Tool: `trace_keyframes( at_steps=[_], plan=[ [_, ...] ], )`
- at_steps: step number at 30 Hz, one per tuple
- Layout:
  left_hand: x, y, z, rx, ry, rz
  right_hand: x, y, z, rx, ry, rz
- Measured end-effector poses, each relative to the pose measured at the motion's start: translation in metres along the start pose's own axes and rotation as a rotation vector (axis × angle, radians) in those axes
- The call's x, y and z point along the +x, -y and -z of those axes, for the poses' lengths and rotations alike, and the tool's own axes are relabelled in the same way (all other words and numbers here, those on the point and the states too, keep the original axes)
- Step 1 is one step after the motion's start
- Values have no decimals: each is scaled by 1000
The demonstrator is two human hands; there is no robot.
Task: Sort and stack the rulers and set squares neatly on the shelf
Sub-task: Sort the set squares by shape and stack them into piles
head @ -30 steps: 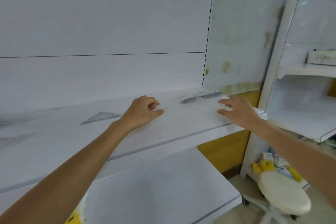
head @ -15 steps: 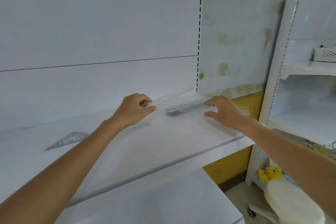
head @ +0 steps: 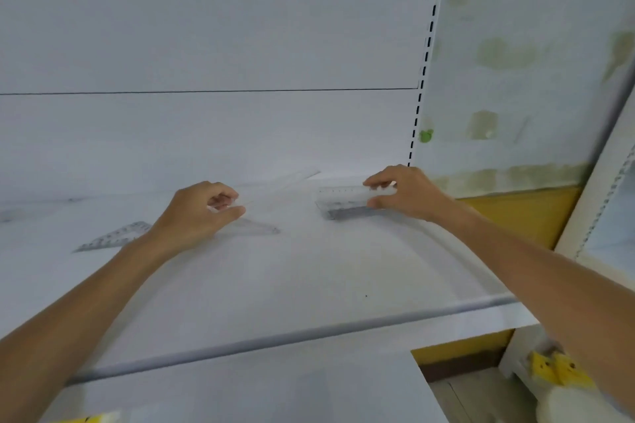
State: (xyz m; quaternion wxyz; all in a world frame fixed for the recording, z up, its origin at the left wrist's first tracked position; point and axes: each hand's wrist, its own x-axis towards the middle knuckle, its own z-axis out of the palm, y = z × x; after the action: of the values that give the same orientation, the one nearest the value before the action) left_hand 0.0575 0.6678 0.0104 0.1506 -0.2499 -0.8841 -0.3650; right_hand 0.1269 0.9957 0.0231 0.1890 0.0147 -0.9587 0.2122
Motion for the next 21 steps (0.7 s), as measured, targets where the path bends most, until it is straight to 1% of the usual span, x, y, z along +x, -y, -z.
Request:
trace_keyframes(
  at_steps=[5,7,10,12,14,17,18,19,21],
  plan=[
    [-13,-10,-8,15,-72,122,8,-8,7,35,125,64],
    [-20,-19,-13,22,-80,128,9,-11,4,32,172,70],
    [-33,-33,-17,44,-84,111,7,-15,0,40,180,82],
    [-39,-41,-17,66,-92,102,3,-15,1,-19,193,98],
    [-42,-48,-17,80,-107,95,-6,-13,2,-124,141,150],
    [-38,-58,-22,84,-121,79,-26,-7,3,-191,-78,206],
    [-34,-62,-26,87,-111,80,-34,-5,3,-207,-107,189],
    [-29,-66,-31,90,-94,83,-43,-4,4,-219,-92,149],
    [-18,-76,-45,81,-51,87,-63,-6,7,-218,27,56]
  ],
)
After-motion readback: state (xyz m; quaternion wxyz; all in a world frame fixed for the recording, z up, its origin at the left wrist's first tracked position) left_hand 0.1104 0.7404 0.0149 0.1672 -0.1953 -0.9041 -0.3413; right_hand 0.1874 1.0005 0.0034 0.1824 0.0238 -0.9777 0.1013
